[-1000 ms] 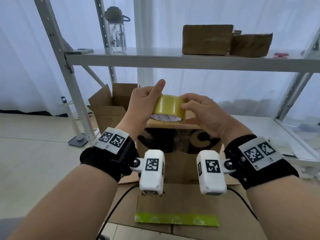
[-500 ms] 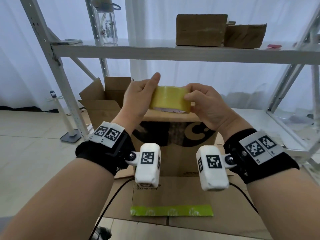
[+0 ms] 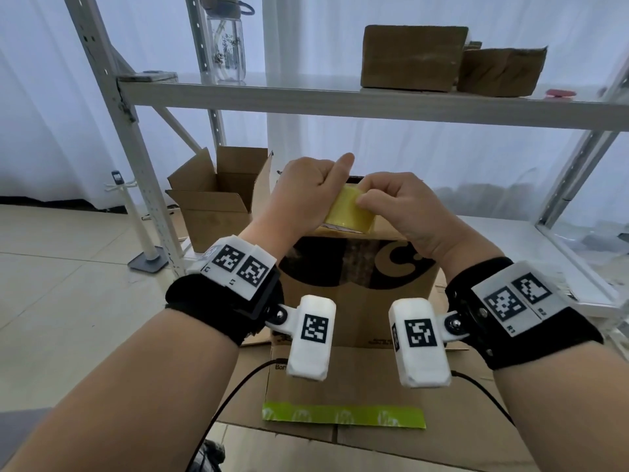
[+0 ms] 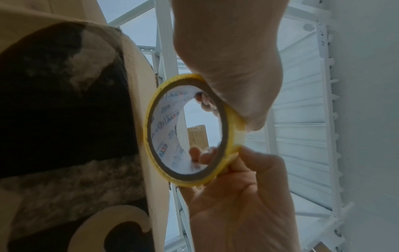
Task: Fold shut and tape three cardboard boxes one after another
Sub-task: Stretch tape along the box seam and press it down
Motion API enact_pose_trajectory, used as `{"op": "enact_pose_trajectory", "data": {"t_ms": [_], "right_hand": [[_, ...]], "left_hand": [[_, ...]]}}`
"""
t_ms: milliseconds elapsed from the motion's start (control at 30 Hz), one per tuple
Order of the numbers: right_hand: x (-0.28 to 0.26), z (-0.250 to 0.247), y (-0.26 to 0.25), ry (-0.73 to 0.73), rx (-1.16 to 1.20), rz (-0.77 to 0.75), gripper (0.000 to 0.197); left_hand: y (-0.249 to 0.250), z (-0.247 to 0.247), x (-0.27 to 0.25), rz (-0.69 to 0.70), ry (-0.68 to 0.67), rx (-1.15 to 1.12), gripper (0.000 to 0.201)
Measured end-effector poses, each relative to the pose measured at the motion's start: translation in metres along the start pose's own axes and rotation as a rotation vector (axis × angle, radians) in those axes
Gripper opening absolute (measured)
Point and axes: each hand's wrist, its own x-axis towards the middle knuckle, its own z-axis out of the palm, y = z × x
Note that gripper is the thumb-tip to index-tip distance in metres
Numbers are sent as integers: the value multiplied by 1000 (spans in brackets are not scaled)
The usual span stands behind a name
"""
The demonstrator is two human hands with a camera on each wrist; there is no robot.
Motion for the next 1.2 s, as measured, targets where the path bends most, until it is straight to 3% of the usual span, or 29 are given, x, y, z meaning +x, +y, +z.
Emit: {"op": "enact_pose_trajectory", "data": {"t_ms": [100, 267, 367, 500, 667, 867, 967, 1067, 1200], "right_hand": [[0, 0, 0, 5, -36, 4, 21], [-1, -5, 2, 3, 295, 31, 11], [-3, -2, 2, -28, 255, 18, 12], [-3, -1, 3, -26, 150, 37, 21], [-3, 3, 0, -43, 75, 38, 37], [-3, 6, -1, -12, 79, 78, 19], [-2, 5, 1, -2, 143, 60, 15], [-1, 0, 7, -25, 363, 68, 9], [-2, 2, 10, -96, 331, 42, 10]], "left_hand": [[4, 1, 0, 1, 3, -19, 58], [-10, -5, 4, -243, 94, -471, 47], [-15, -4, 2, -268, 124, -524, 40], [-9, -2, 1, -202, 76, -405, 38], [-3, -4, 0, -106, 11, -176, 51], [12, -7, -2, 3, -66, 66, 41], [6, -6, 0, -100, -29, -276, 43], [-10, -5, 2, -280, 118, -598, 43], [-22, -3, 1, -321, 181, -557, 37]]}}
